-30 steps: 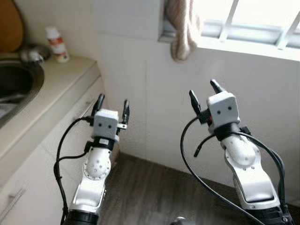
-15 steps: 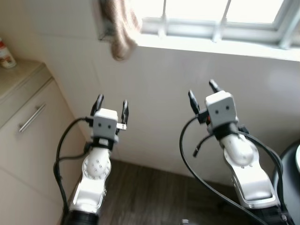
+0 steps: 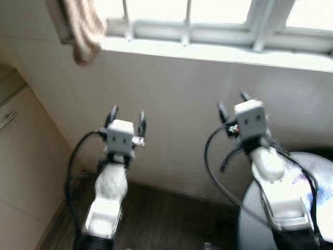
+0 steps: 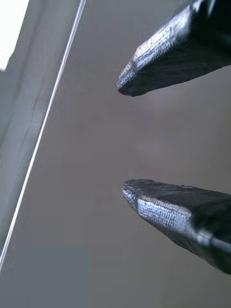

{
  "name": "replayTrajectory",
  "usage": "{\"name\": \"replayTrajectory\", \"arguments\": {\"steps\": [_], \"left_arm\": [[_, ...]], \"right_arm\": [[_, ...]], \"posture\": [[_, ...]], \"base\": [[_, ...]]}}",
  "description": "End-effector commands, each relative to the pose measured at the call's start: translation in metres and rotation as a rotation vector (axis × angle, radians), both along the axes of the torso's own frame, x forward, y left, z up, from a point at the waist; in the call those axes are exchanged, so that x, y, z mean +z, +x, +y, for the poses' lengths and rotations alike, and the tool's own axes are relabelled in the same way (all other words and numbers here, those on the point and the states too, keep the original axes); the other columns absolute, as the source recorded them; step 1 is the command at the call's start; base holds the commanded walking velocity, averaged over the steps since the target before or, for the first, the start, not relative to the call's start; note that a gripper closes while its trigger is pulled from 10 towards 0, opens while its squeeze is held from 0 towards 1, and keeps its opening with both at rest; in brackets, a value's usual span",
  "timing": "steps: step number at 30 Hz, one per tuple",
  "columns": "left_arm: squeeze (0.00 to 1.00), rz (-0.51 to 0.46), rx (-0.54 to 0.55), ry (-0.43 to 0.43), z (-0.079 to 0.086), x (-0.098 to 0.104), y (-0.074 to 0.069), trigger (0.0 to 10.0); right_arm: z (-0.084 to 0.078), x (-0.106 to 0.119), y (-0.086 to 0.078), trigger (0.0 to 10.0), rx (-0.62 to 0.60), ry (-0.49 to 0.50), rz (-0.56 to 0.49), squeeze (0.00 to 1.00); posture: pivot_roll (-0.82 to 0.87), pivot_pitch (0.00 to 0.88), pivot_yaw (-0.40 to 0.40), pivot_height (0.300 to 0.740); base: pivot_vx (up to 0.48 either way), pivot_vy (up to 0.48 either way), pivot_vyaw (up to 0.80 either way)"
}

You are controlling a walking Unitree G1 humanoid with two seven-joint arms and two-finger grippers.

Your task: Kitchen organization

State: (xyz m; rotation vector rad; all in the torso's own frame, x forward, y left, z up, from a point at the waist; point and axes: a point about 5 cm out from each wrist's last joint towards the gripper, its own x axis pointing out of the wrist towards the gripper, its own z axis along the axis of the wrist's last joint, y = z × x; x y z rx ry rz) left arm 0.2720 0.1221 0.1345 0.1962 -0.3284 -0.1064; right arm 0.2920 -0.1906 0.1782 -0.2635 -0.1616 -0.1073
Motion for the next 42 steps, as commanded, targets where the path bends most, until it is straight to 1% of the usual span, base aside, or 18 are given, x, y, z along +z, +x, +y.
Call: {"name": "replayTrajectory", "arguments": {"steps": [1, 2, 4, 5, 6, 7, 10, 13, 16, 18, 26, 29, 30, 31, 32, 35, 42], "left_arm": [[0.00, -0.007, 0.019, 0.010, 0.007, 0.002, 0.001, 10.0], [0.00, -0.004, 0.020, 0.010, 0.007, 0.001, 0.001, 10.0], [0.00, -0.003, 0.020, 0.010, 0.007, 0.001, 0.001, 10.0], [0.00, 0.012, 0.025, -0.002, 0.008, 0.000, 0.002, 10.0], [0.00, 0.012, 0.025, -0.002, 0.008, 0.000, 0.002, 10.0], [0.00, 0.020, 0.025, -0.005, 0.009, -0.001, 0.002, 10.0], [0.00, 0.027, 0.021, -0.002, 0.009, -0.001, 0.002, 10.0], [0.00, 0.030, 0.019, -0.001, 0.008, -0.002, 0.003, 10.0], [0.00, 0.024, 0.016, 0.001, 0.008, -0.001, 0.002, 10.0], [0.00, 0.020, 0.018, -0.005, 0.009, -0.001, 0.002, 10.0], [0.00, 0.015, 0.015, 0.002, 0.008, 0.000, 0.002, 10.0], [0.00, 0.016, 0.014, 0.005, 0.008, 0.000, 0.002, 10.0], [0.00, 0.016, 0.014, 0.006, 0.008, 0.000, 0.002, 10.0], [0.00, 0.016, 0.014, 0.006, 0.008, 0.000, 0.002, 10.0], [0.00, 0.016, 0.014, 0.007, 0.008, -0.001, 0.002, 10.0], [0.00, 0.017, 0.013, 0.009, 0.008, -0.001, 0.002, 10.0], [0.00, 0.019, 0.009, 0.013, 0.007, -0.001, 0.002, 10.0]], "right_arm": [[-0.012, -0.006, 0.001, 10.0, -0.091, 0.091, 0.046, 0.00], [-0.019, -0.010, 0.001, 10.0, -0.135, 0.103, 0.067, 0.00], [-0.022, -0.011, 0.000, 10.0, -0.155, 0.095, 0.077, 0.00], [-0.027, -0.014, -0.001, 10.0, -0.192, 0.116, 0.092, 0.00], [-0.027, -0.014, -0.001, 10.0, -0.192, 0.116, 0.092, 0.00], [-0.030, -0.016, -0.002, 10.0, -0.223, 0.145, 0.098, 0.00], [-0.032, -0.016, -0.002, 10.0, -0.258, 0.176, 0.104, 0.00], [-0.035, -0.018, -0.002, 10.0, -0.299, 0.227, 0.120, 0.00], [-0.043, -0.024, -0.004, 10.0, -0.363, 0.337, 0.150, 0.00], [-0.044, -0.024, -0.004, 10.0, -0.373, 0.339, 0.153, 0.00], [-0.047, -0.026, -0.005, 10.0, -0.410, 0.364, 0.173, 0.00], [-0.051, -0.031, -0.007, 10.0, -0.443, 0.411, 0.193, 0.00], [-0.053, -0.032, -0.008, 10.0, -0.454, 0.431, 0.200, 0.00], [-0.053, -0.032, -0.008, 10.0, -0.454, 0.431, 0.200, 0.00], [-0.056, -0.035, -0.009, 10.0, -0.475, 0.468, 0.211, 0.00], [-0.060, -0.038, -0.010, 10.0, -0.496, 0.504, 0.223, 0.00], [-0.066, -0.046, -0.009, 10.0, -0.511, 0.595, 0.258, 0.00]], "posture": [[-0.19, 0.000, 0.018, 0.740], [-0.19, 0.000, 0.018, 0.740], [-0.19, 0.000, 0.018, 0.740], [-0.19, 0.000, 0.019, 0.740], [-0.19, 0.000, 0.019, 0.740], [-0.19, 0.000, 0.020, 0.740], [-0.19, 0.000, 0.021, 0.740], [-0.19, 0.000, 0.022, 0.740], [-0.19, 0.000, 0.023, 0.740], [-0.19, 0.000, 0.024, 0.740], [-0.19, 0.000, 0.026, 0.740], [-0.19, 0.000, 0.026, 0.740], [-0.19, 0.000, 0.026, 0.740], [-0.19, 0.000, 0.026, 0.740], [-0.19, 0.000, 0.026, 0.740], [-0.19, 0.000, 0.026, 0.740], [-0.19, 0.000, 0.026, 0.740]], "base": [[0.000, 0.000, -0.80], [0.000, 0.000, -0.80], [0.000, 0.000, -0.80], [0.000, 0.000, -0.80], [0.000, 0.000, -0.80], [0.000, 0.000, -0.80], [0.000, 0.429, -0.80], [0.000, 0.480, -0.80], [0.000, 0.480, -0.80], [0.000, 0.349, -0.80], [0.000, 0.000, -0.80], [0.000, 0.000, -0.77], [0.000, 0.000, 0.00], [0.000, 0.000, 0.00], [0.000, 0.000, 0.00], [0.000, 0.000, 0.00], [0.000, 0.000, 0.00]]}}
